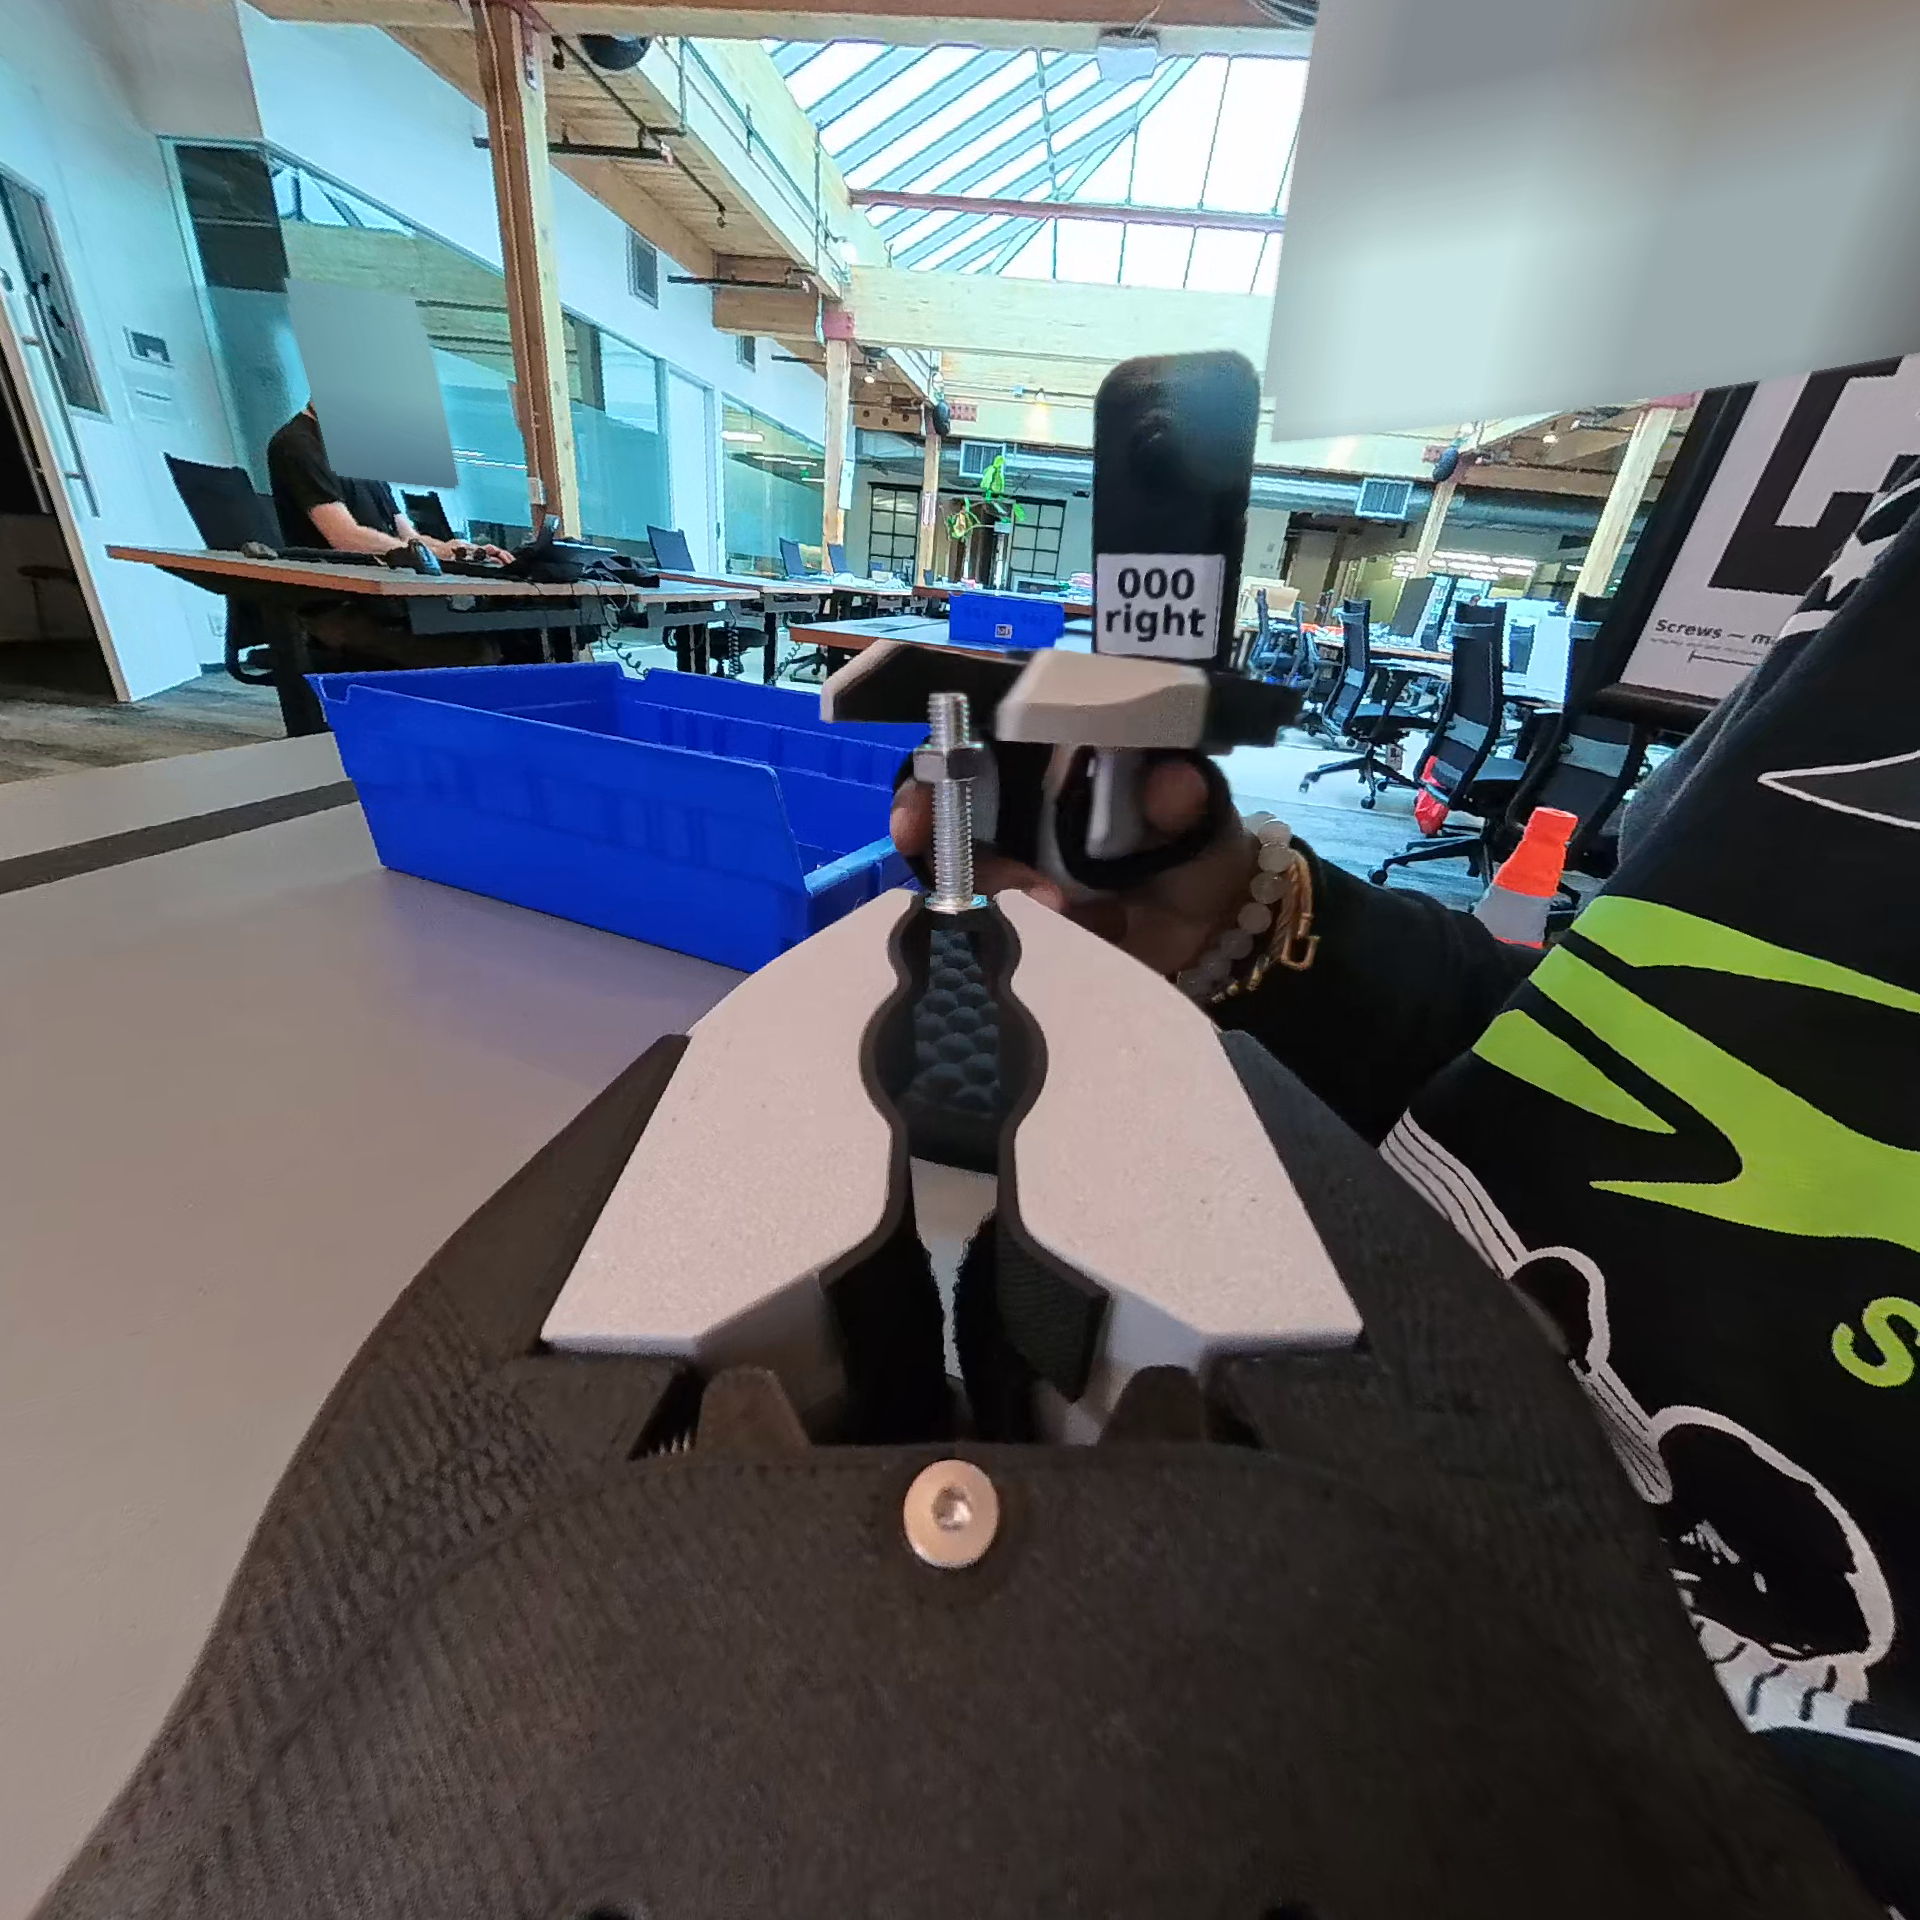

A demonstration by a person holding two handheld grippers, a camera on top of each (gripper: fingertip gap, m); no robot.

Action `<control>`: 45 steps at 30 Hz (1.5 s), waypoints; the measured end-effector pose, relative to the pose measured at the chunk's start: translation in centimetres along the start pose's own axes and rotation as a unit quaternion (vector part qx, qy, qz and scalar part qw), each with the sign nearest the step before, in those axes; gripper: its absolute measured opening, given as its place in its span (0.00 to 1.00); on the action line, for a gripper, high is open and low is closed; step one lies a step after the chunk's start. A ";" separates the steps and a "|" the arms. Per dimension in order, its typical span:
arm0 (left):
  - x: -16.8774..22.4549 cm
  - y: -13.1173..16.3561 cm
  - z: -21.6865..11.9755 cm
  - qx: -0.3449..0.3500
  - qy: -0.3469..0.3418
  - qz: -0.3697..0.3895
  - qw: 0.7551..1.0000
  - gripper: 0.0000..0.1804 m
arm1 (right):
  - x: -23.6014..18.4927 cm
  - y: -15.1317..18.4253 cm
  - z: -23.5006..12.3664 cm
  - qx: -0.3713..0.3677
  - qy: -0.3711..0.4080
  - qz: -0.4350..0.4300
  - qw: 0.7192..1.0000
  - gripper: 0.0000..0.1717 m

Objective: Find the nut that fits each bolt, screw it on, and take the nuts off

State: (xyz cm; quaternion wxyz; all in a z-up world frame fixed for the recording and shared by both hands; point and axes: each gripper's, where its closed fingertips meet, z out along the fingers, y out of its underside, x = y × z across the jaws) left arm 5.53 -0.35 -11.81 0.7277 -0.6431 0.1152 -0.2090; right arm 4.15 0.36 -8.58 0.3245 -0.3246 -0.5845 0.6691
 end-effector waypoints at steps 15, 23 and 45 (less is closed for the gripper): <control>0.1 0.2 0.1 -0.006 0.002 0.005 1.000 0.05 | -0.4 0.8 1.6 -0.009 -0.016 0.012 1.000 0.22; 0.2 0.2 0.1 -0.007 0.003 0.006 1.000 0.05 | 1.2 0.4 -0.6 0.006 0.024 0.010 1.000 0.10; 0.4 0.4 0.2 -0.010 0.009 0.006 1.000 0.05 | 1.2 0.9 0.0 0.001 0.020 0.022 1.000 0.16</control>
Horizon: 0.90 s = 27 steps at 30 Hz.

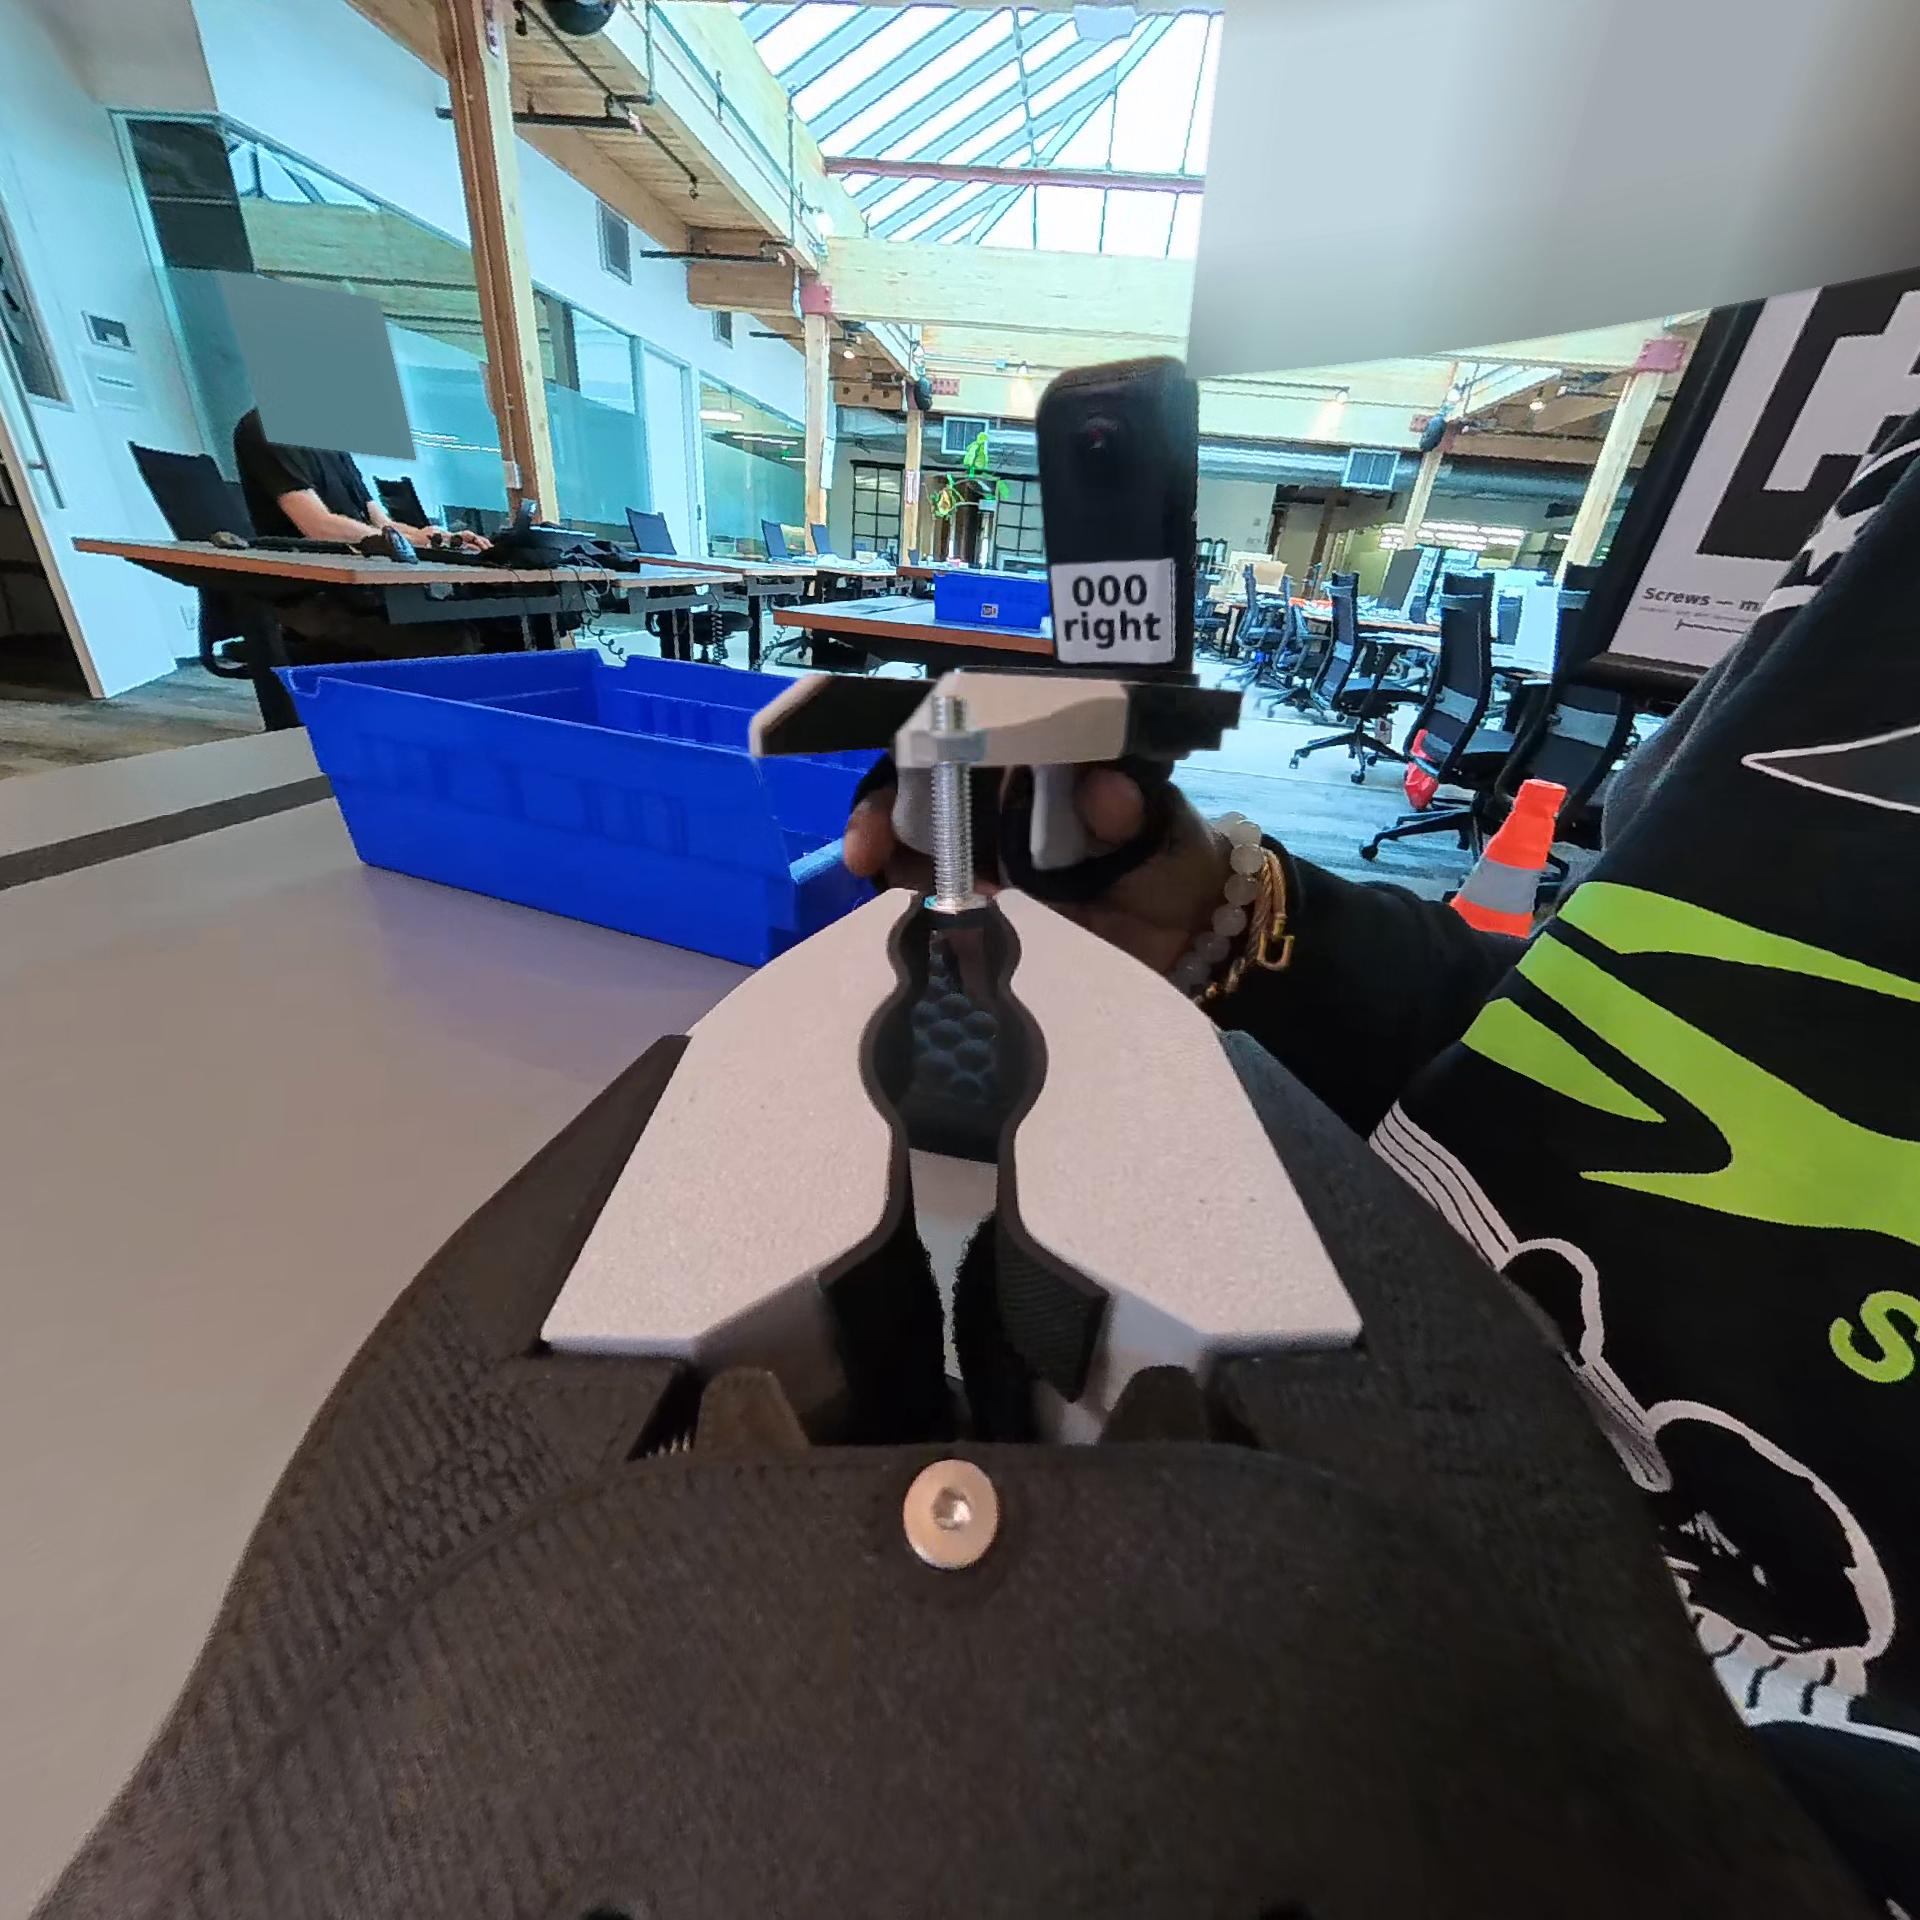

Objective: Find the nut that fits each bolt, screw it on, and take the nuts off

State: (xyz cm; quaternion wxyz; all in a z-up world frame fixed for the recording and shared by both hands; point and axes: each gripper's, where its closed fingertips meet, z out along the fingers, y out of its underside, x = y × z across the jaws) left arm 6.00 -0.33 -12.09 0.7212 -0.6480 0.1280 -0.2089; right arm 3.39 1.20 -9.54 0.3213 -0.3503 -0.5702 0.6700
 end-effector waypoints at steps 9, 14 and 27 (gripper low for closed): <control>0.0 0.3 0.2 -0.010 -0.003 0.004 1.000 0.05 | -1.8 -0.6 0.3 0.009 -0.051 0.001 0.999 0.22; 0.0 0.5 0.3 -0.015 -0.003 0.009 1.000 0.05 | -2.8 0.1 3.0 -0.011 -0.068 -0.007 0.998 0.25; 0.0 0.1 0.1 -0.003 -0.001 0.001 1.000 0.05 | -0.3 -0.3 0.1 0.005 -0.016 0.000 1.000 0.15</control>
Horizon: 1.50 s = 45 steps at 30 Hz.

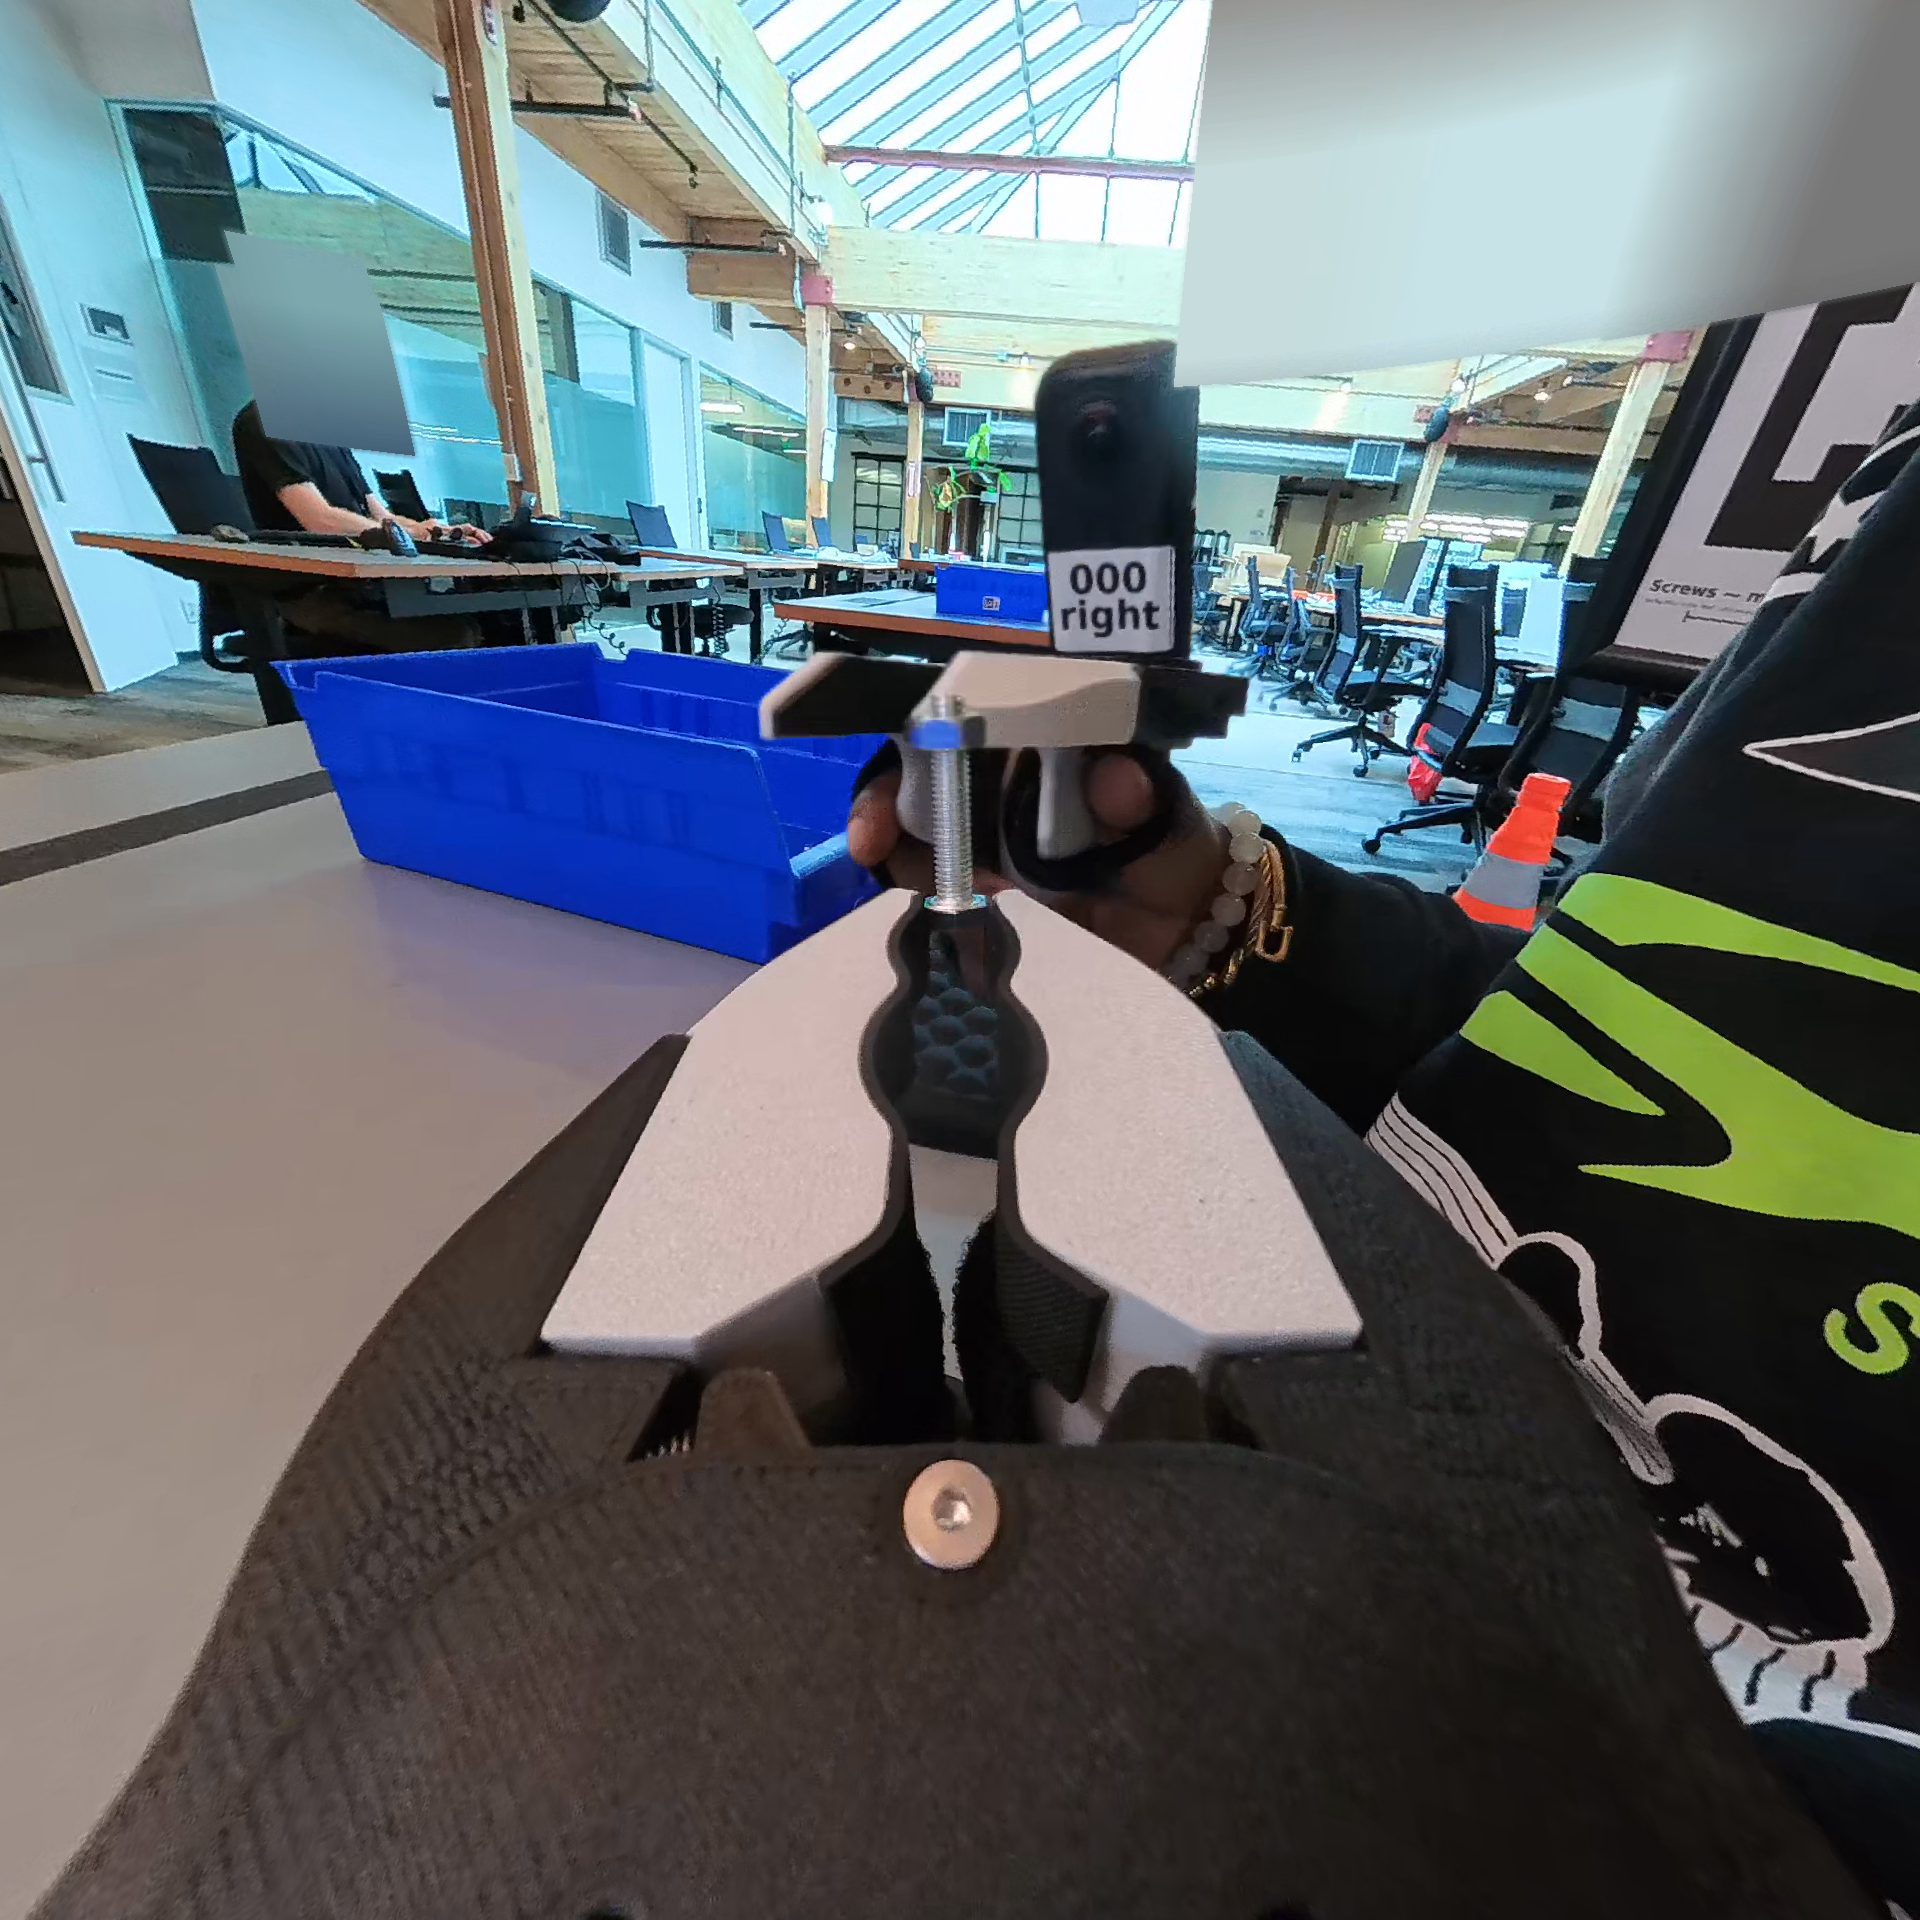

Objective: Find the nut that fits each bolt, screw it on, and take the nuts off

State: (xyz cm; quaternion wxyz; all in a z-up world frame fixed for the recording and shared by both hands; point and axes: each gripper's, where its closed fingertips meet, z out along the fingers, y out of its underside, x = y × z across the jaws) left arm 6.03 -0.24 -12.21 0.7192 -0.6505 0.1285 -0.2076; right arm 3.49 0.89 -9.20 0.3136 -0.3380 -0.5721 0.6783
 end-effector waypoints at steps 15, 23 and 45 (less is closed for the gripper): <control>0.1 0.3 0.2 -0.011 -0.003 0.010 1.000 0.05 | -2.1 0.4 3.4 -0.013 -0.050 -0.003 0.999 0.23; -0.1 0.1 0.0 -0.005 -0.004 0.004 1.000 0.05 | -1.2 0.4 1.8 -0.008 -0.032 0.000 0.999 0.24; 0.1 0.6 0.3 -0.020 -0.004 0.015 1.000 0.05 | -2.1 0.5 3.2 -0.007 -0.047 0.006 0.999 0.24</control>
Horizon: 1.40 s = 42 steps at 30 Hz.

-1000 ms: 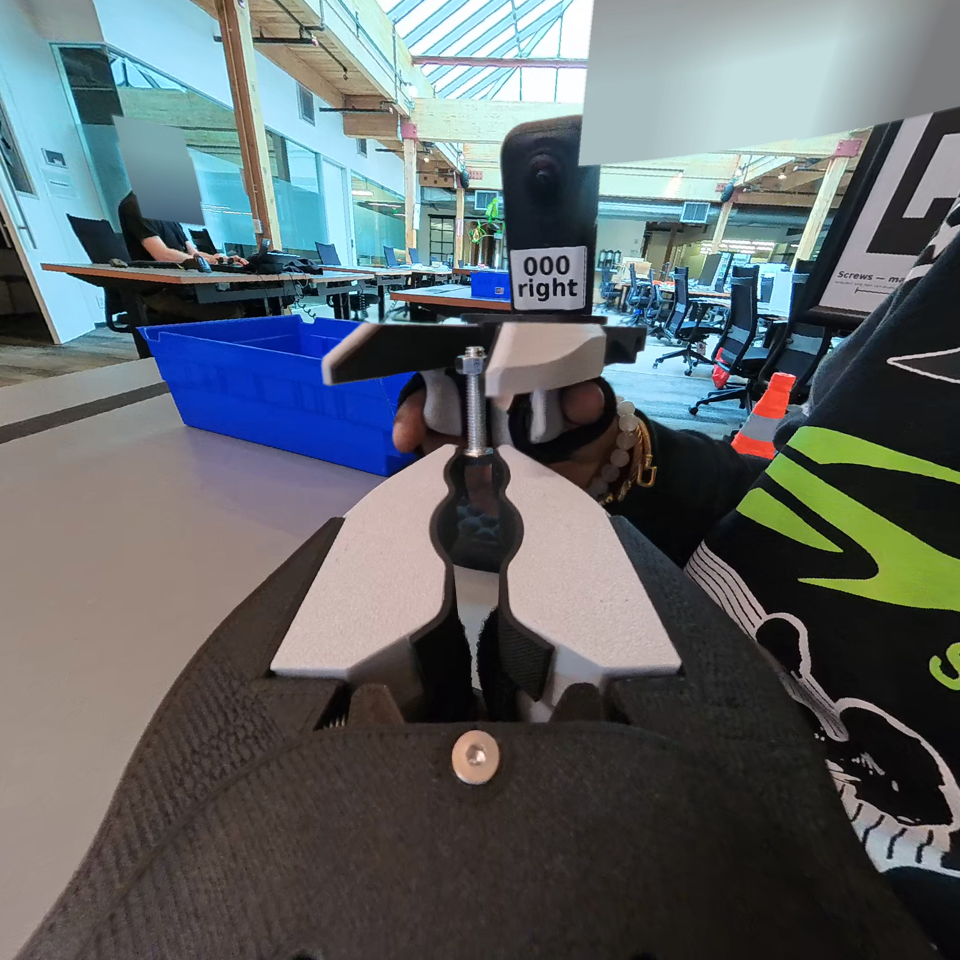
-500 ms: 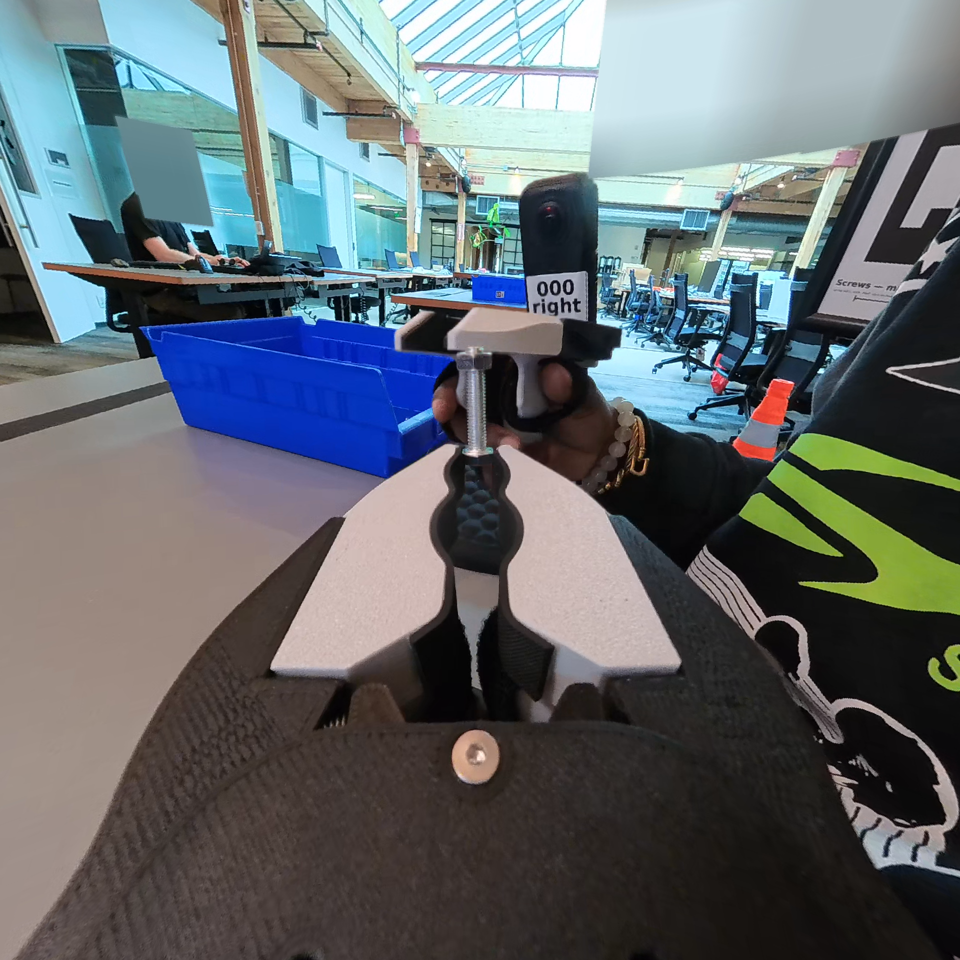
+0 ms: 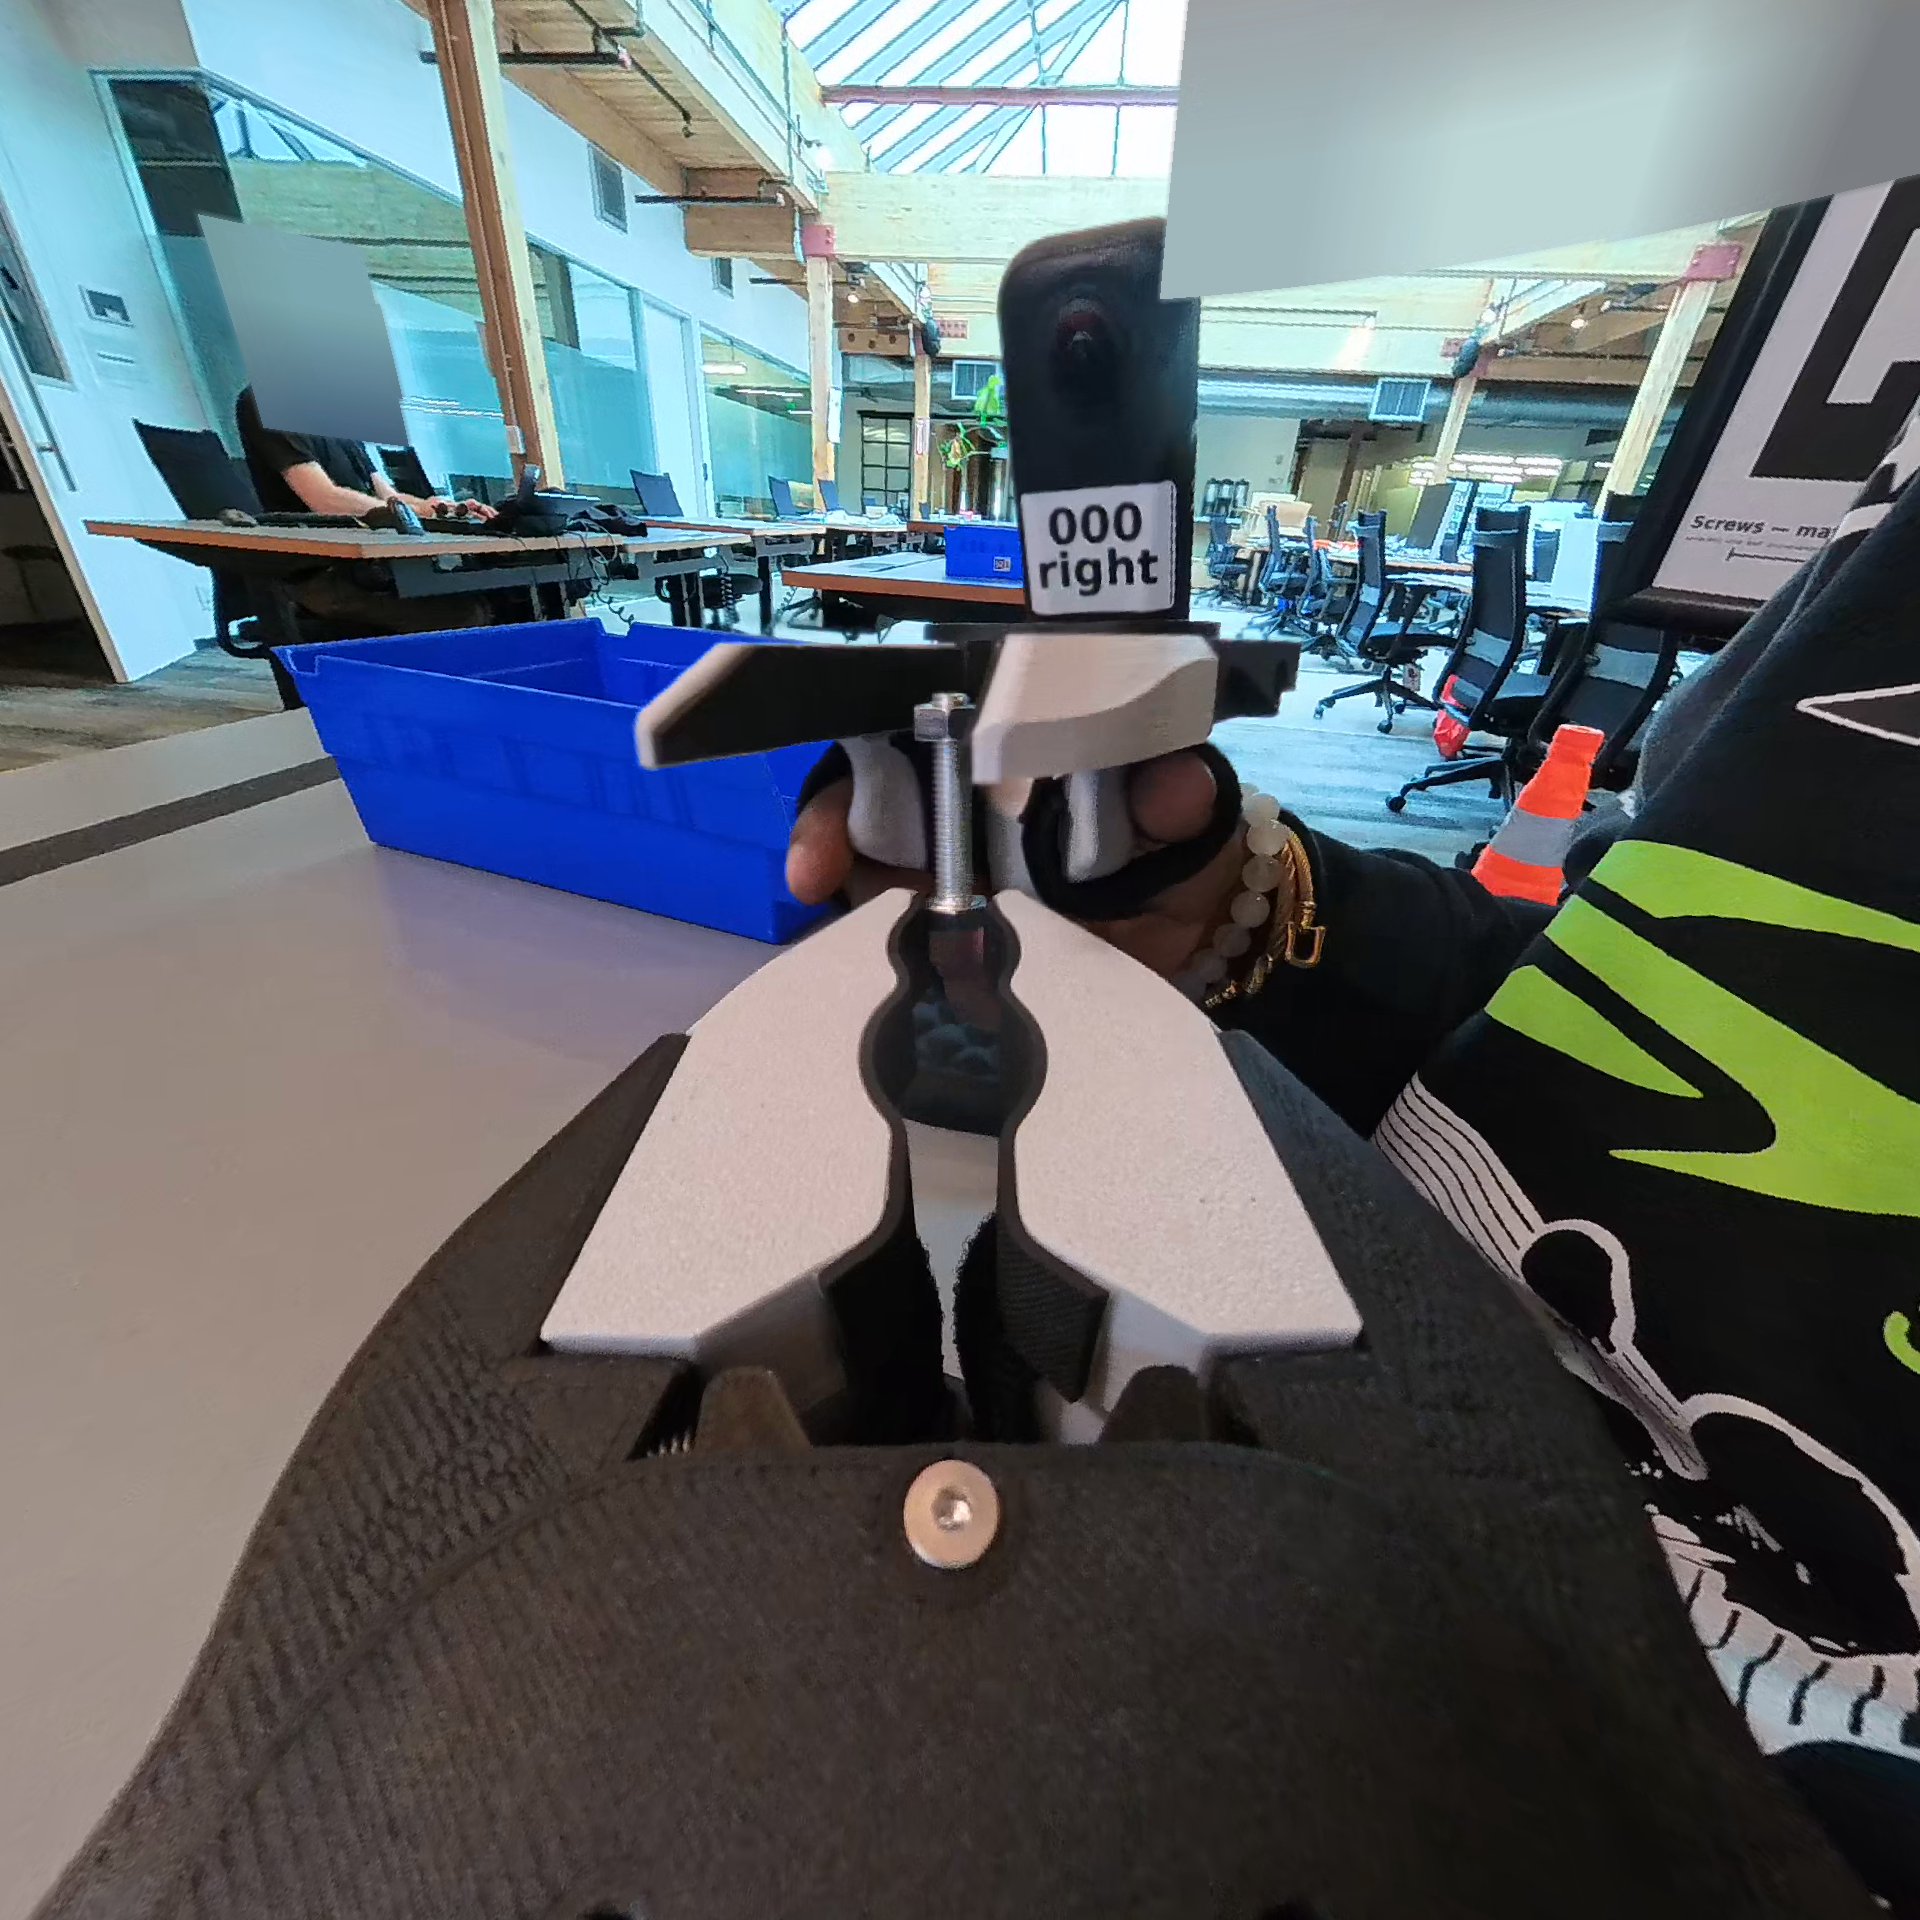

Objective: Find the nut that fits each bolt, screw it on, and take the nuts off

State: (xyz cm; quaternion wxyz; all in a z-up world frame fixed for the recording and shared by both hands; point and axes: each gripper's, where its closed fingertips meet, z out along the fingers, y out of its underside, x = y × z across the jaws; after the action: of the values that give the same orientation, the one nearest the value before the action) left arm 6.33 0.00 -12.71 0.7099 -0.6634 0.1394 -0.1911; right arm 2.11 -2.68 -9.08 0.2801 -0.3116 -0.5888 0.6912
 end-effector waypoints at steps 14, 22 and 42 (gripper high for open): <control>-0.1 -0.5 -0.3 0.018 0.003 -0.014 1.000 0.05 | 2.1 -0.7 -3.7 0.022 0.056 0.010 0.998 0.18; -0.1 -0.4 -0.2 0.013 0.002 -0.012 1.000 0.05 | 0.4 -1.0 -2.7 0.020 0.010 -0.002 1.000 0.21; -0.1 -0.4 -0.2 0.015 0.003 -0.012 1.000 0.05 | 1.5 -0.7 -3.1 0.009 0.036 -0.011 0.999 0.22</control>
State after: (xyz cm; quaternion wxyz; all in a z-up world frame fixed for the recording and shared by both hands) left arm 6.16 -0.13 -12.32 0.7167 -0.6539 0.1309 -0.2041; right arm 3.52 0.56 -8.85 0.3116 -0.3270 -0.5754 0.6818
